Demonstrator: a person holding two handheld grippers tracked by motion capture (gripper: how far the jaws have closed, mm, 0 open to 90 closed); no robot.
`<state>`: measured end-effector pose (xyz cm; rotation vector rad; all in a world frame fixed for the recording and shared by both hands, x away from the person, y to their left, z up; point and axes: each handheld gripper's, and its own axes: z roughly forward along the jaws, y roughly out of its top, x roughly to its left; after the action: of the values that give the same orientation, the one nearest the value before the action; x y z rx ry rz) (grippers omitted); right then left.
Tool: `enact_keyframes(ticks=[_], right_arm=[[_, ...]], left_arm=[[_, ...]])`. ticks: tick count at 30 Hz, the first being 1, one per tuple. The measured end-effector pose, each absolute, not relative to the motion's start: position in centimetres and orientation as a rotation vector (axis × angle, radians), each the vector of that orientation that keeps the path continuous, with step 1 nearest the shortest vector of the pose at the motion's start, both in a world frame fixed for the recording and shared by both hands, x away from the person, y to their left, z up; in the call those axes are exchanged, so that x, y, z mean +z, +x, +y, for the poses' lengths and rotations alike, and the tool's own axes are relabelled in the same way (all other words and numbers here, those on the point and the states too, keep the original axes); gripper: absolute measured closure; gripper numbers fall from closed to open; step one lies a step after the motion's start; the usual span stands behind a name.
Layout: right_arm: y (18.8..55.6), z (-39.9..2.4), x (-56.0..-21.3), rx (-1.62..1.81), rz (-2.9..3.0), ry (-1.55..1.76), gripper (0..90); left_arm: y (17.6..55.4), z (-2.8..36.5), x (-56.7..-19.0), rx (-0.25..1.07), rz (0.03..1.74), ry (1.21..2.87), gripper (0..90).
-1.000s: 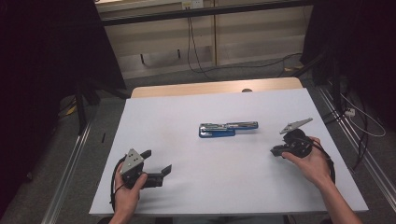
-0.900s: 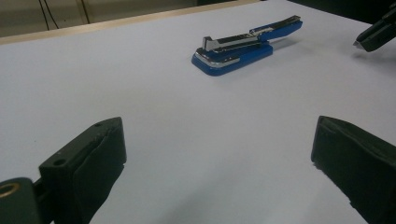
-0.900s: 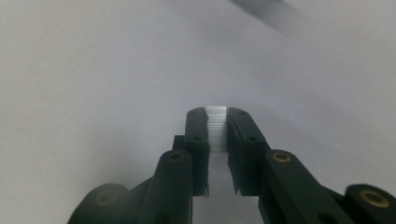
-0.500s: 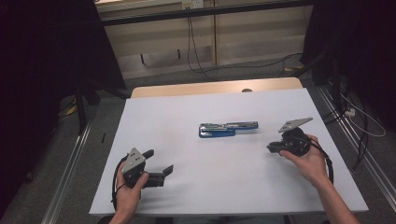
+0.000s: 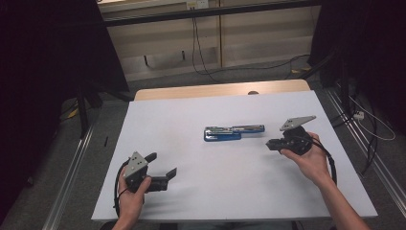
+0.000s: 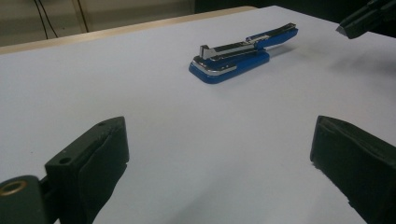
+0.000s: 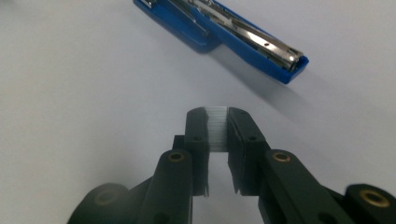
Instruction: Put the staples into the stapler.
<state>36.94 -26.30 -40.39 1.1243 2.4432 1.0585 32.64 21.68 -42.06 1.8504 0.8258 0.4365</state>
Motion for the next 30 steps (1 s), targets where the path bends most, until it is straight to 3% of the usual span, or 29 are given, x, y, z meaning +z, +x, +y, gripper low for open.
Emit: enact_keyframes(ticks=[30], right_arm=[[39.7,-25.5,-36.9,1.191,2.349,1.085,79.5]], left_arm=[[32.6,21.5,-42.0,0.439,0.803,1.853,5.0]])
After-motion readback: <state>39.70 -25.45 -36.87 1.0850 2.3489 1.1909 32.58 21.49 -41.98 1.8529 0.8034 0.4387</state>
